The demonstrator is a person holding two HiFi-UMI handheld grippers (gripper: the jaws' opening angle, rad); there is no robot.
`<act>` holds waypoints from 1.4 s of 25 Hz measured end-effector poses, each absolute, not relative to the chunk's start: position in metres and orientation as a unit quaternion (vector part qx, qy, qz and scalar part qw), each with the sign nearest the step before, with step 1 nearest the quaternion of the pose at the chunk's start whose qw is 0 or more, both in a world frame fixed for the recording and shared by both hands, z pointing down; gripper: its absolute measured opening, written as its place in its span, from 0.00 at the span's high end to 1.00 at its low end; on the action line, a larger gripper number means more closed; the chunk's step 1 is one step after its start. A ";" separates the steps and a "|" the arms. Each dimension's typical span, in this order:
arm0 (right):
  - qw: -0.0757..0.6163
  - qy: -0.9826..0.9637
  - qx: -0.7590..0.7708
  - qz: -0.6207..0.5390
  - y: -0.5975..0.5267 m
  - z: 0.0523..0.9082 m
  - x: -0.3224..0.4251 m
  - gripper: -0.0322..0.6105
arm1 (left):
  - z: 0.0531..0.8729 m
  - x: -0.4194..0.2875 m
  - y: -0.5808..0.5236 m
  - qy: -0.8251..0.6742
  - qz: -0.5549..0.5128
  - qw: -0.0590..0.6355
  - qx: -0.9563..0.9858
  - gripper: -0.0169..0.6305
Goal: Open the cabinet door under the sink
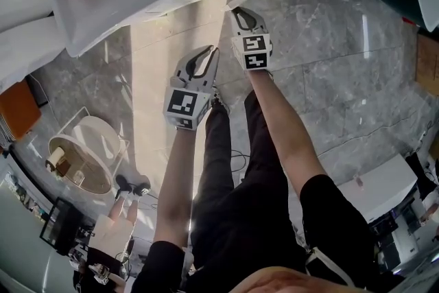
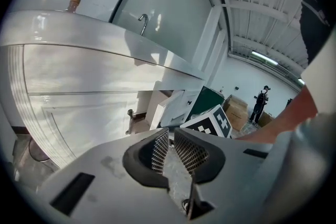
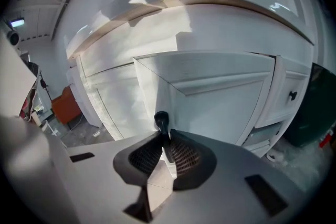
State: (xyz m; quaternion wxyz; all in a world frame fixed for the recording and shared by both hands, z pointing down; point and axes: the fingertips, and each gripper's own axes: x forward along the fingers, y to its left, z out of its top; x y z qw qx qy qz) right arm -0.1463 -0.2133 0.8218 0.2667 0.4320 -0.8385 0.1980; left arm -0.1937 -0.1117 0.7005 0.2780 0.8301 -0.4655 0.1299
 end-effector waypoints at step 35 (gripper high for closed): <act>0.337 -0.849 0.386 0.129 -0.138 0.825 0.082 0.81 | 0.705 -0.020 -0.092 -0.433 0.142 0.272 0.848 0.91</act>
